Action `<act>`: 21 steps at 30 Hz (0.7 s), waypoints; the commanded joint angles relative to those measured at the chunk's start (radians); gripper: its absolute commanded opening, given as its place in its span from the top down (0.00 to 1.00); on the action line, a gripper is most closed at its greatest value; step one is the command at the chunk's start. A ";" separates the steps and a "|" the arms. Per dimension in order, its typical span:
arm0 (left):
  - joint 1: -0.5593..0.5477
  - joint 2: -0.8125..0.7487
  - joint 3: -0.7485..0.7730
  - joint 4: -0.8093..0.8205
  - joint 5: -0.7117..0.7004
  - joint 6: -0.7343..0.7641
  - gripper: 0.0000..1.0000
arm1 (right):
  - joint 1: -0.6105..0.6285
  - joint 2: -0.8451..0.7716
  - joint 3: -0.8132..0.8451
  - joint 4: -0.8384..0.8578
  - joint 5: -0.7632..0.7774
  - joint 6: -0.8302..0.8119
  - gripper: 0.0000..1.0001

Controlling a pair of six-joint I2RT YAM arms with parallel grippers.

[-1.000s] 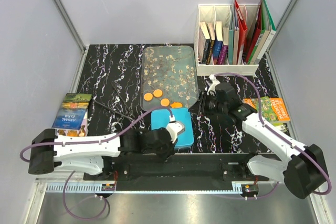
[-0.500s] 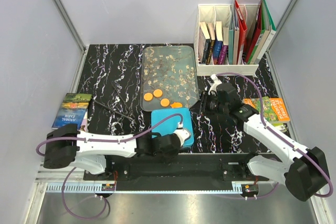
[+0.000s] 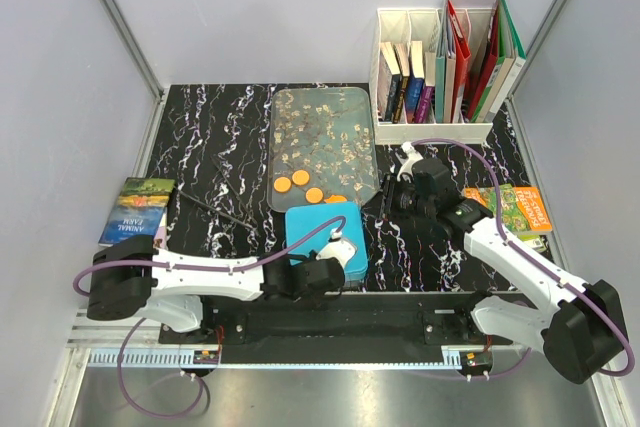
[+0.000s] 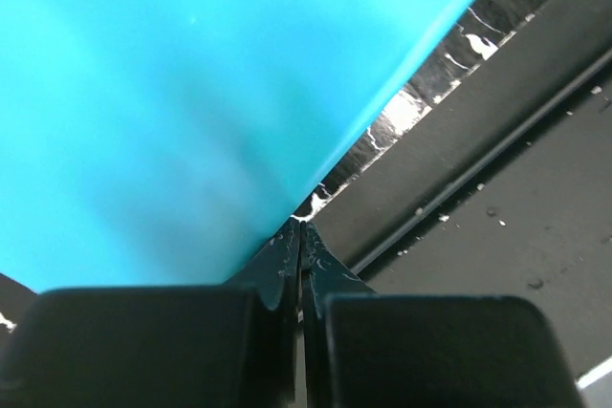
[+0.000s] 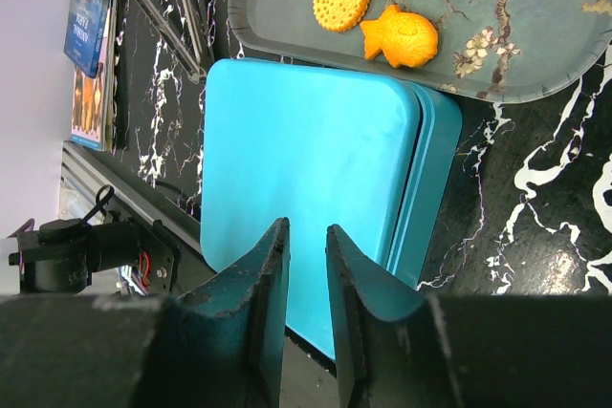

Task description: Pack the cookies

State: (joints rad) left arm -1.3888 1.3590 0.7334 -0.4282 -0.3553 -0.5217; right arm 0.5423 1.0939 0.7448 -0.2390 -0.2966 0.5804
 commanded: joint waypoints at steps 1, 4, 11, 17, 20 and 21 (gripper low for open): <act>-0.003 -0.012 0.044 0.008 -0.114 -0.012 1.00 | -0.001 -0.022 0.014 0.001 0.019 -0.011 0.71; -0.003 -0.006 0.055 0.008 -0.106 -0.011 1.00 | -0.001 -0.025 0.014 0.000 0.017 -0.011 0.71; -0.016 -0.063 0.063 0.006 -0.102 -0.011 0.97 | -0.001 -0.035 0.011 -0.005 0.020 -0.011 0.70; -0.022 -0.197 0.080 -0.020 -0.065 -0.003 0.87 | -0.001 -0.035 0.022 -0.005 0.007 -0.008 0.70; -0.026 -0.288 0.081 -0.030 -0.050 -0.009 0.86 | -0.001 -0.020 0.031 0.000 -0.015 -0.005 0.70; -0.026 -0.316 0.077 -0.029 -0.054 -0.018 0.86 | -0.001 -0.008 0.034 0.012 -0.024 -0.001 0.70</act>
State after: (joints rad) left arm -1.4059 1.1614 0.7723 -0.4698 -0.4015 -0.5247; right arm 0.5423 1.0798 0.7448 -0.2577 -0.3000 0.5808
